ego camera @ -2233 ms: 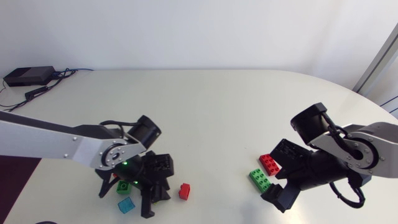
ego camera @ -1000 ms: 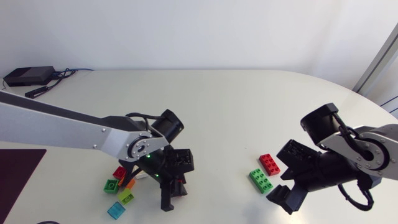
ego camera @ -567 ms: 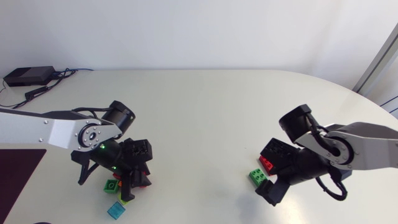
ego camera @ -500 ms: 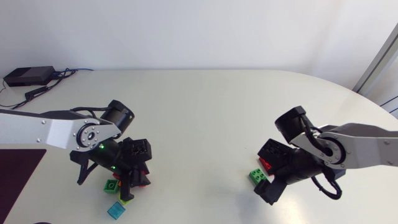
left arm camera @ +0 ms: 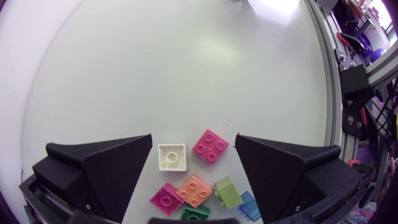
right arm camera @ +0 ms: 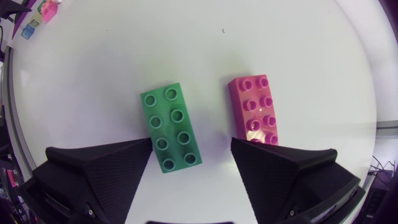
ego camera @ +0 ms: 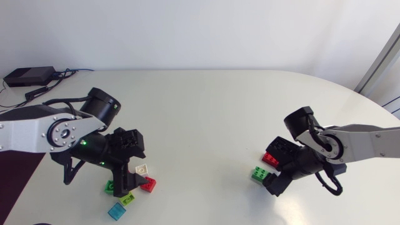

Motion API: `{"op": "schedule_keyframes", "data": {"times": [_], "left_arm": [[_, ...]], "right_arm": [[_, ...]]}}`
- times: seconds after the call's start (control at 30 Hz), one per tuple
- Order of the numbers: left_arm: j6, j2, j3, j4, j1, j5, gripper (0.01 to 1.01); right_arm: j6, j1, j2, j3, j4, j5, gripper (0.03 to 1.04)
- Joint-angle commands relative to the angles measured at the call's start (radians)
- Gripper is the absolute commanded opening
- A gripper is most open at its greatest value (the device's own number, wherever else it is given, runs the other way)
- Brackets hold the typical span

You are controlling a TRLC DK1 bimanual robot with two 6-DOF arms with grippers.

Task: Sort duplo bricks by size, large to the right and small to the left

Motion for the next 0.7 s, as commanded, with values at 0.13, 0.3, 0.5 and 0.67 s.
{"op": "schedule_keyframes", "data": {"times": [0.13,0.3,0.5,0.67], "left_arm": [[-0.1,-0.174,-0.017,-0.019,-0.001,0.003,0.982],[-0.139,-0.225,-0.026,-0.038,-0.021,0.005,0.982],[-0.154,-0.292,-0.064,-0.058,-0.024,0.003,0.982],[-0.155,-0.312,-0.06,-0.085,-0.022,0.003,0.982]], "right_arm": [[-0.022,0.038,-0.167,0.002,-0.069,-0.052,0.97],[-0.014,0.128,-0.144,0.018,-0.083,-0.059,0.91],[0.003,0.168,-0.117,-0.002,-0.1,-0.111,0.4],[-0.059,0.092,0.041,-0.002,-0.074,-0.129,0.33]]}}
